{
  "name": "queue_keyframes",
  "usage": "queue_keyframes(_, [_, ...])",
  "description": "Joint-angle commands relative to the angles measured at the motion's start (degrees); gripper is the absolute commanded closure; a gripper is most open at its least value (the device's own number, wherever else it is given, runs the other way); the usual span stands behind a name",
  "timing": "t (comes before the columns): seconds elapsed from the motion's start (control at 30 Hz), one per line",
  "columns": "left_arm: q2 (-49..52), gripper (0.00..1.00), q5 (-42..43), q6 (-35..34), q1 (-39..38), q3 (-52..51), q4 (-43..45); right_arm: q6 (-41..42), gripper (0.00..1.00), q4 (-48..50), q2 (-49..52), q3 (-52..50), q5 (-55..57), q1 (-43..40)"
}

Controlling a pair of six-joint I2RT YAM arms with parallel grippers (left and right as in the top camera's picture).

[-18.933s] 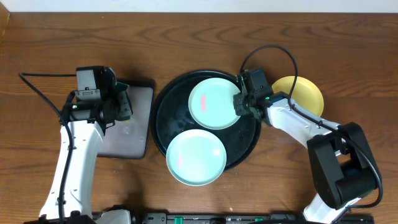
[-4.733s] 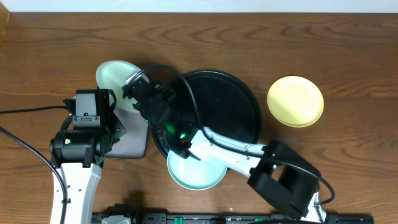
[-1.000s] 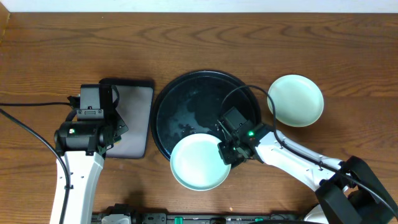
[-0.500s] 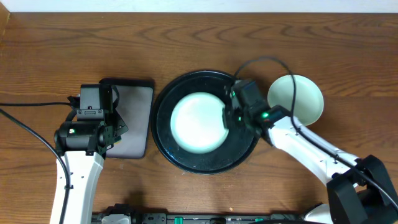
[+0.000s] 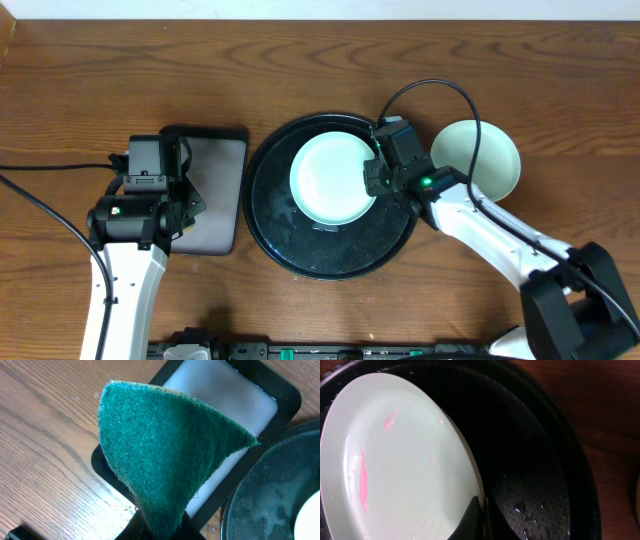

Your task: Clean dirty plates on tray and stack at the side

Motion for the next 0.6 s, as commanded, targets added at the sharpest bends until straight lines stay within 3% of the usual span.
queue_keyframes(0.0, [0.1, 0.92, -0.3, -0.3, 0.2, 0.0, 0.5, -0.7, 0.99, 0.8, 2.6, -0.5, 1.2, -0.1])
queue_keyframes(0.23, [1.4, 0.92, -0.3, 0.4, 0.2, 0.0, 2.0, -2.2, 0.97, 2.2, 6.6, -0.5, -2.7, -0.1])
queue_keyframes(0.43, [1.9, 0.93, -0.3, 3.0, 0.2, 0.0, 3.2, -6.1, 0.61, 2.4, 6.7, -0.4, -2.9, -0.3])
queue_keyframes(0.57, [1.9, 0.93, 5.1, 7.8, 0.2, 0.0, 5.6, -7.1, 0.58, 1.7, 5.2, 0.3, -6.8, -0.9])
